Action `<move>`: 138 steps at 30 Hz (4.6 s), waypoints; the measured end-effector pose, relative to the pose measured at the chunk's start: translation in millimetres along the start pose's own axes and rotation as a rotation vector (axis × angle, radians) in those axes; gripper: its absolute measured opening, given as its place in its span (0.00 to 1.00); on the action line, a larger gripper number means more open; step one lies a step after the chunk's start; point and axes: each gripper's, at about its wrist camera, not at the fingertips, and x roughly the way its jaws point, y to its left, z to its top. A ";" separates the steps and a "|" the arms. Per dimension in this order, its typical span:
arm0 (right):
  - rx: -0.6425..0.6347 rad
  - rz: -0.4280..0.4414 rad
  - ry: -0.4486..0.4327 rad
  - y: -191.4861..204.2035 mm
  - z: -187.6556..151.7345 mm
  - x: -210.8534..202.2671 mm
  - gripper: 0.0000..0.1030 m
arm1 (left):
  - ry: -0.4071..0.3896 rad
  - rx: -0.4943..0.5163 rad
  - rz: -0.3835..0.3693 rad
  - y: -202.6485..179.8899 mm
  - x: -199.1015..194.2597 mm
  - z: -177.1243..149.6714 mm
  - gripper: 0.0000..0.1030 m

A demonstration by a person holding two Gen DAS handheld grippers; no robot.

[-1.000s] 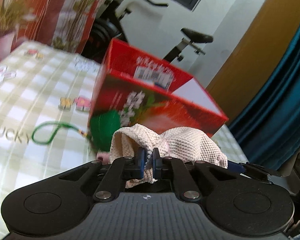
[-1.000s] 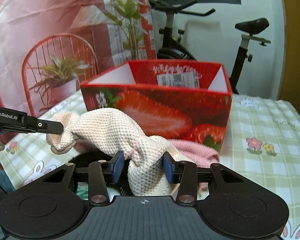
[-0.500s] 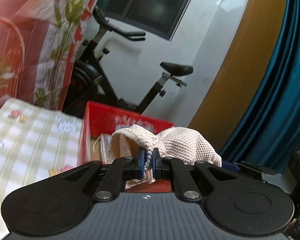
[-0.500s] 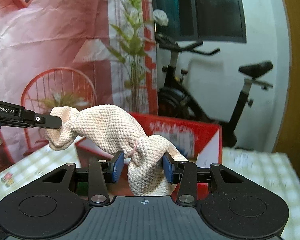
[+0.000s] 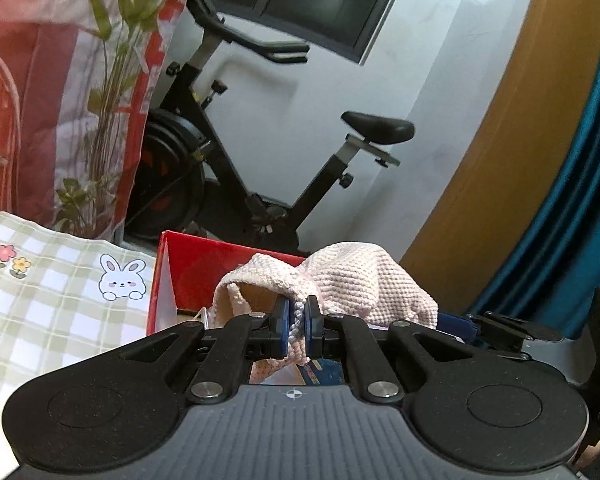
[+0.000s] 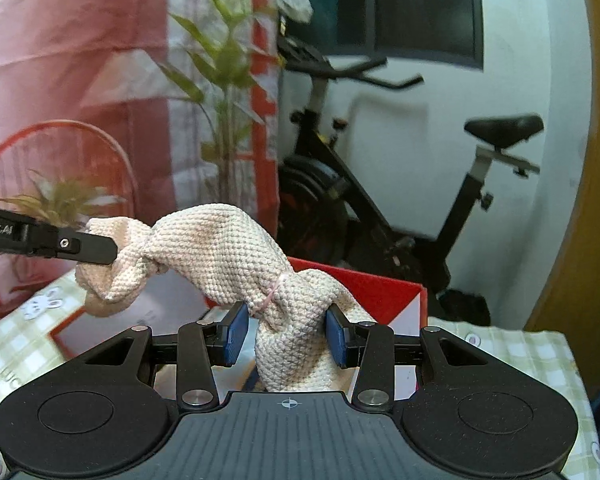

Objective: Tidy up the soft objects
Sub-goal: 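Carry the cream knit cloth with the left tool into the red box and release, then lower the left tool to the pink knit cloth and close on it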

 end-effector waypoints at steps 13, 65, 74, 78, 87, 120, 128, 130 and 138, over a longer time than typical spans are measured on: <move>0.146 -0.015 0.217 -33.3 11.9 89.0 0.37 | 0.113 -0.046 0.045 25.7 66.9 20.3 0.08; 0.119 0.026 0.065 17.3 -72.0 -72.7 1.00 | 0.185 0.156 0.171 -3.7 -59.8 -69.9 1.00; 0.101 0.007 0.093 20.2 -113.4 -74.5 0.99 | 0.260 0.111 0.203 10.9 -47.9 -100.9 0.99; 0.125 -0.002 0.114 11.9 -129.6 -66.3 0.91 | 0.289 0.071 0.191 17.8 -40.6 -112.6 0.93; 0.246 -0.041 0.151 -13.0 -158.4 -45.5 0.77 | 0.337 -0.017 0.148 28.4 -22.3 -131.9 0.65; 0.213 0.019 0.120 -9.3 -196.4 -23.3 0.42 | 0.316 -0.044 0.148 37.3 -9.5 -158.5 0.48; 0.249 0.012 0.076 -12.2 -192.0 -35.8 0.26 | 0.263 0.027 0.114 18.8 -23.3 -143.2 0.22; 0.251 0.017 0.044 -10.0 -185.6 -43.9 0.25 | 0.240 0.035 0.108 14.1 -28.0 -139.3 0.21; 0.255 0.038 -0.022 -7.6 -166.2 -63.7 0.25 | 0.168 0.015 0.097 11.6 -50.6 -129.6 0.21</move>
